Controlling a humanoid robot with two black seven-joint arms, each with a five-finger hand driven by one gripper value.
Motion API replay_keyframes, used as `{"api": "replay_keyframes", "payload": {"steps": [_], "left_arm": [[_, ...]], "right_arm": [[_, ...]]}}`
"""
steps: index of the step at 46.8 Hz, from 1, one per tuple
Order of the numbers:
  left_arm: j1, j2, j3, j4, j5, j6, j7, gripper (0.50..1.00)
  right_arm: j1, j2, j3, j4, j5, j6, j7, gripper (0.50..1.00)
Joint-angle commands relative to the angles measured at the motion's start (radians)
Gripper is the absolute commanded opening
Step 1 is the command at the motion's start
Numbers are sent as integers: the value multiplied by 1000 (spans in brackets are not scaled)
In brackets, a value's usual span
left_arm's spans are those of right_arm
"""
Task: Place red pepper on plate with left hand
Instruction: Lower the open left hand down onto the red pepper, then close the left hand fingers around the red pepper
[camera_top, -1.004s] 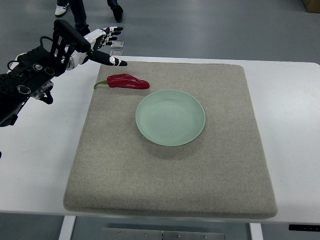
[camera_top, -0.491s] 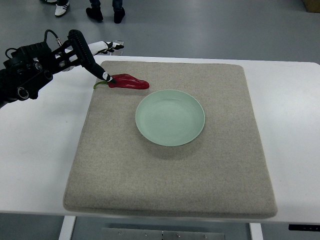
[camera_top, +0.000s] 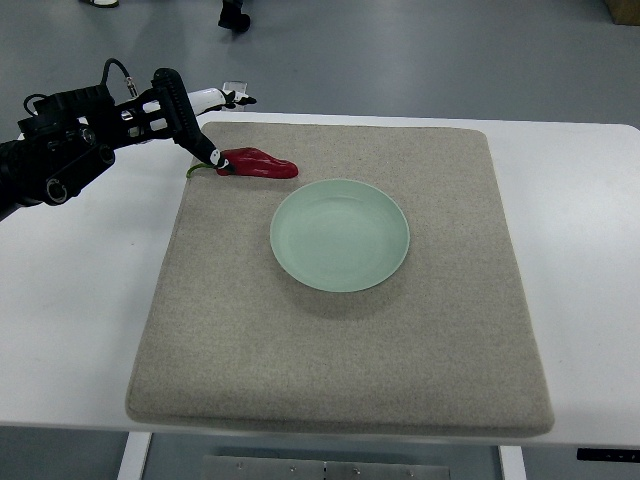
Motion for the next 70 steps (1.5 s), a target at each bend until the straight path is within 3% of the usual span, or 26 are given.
{"api": "replay_keyframes", "payload": {"steps": [1, 28, 70], "left_arm": [[2, -17, 2, 9, 14, 6, 0, 960], [2, -64, 99, 44, 16, 75, 1, 825], [9, -72, 105, 64, 16, 80, 1, 724]], "right_arm": [[0, 0, 0, 0, 0, 0, 0, 932], [0, 0, -1, 0, 0, 0, 0, 932], [0, 0, -1, 0, 0, 0, 0, 932]]}}
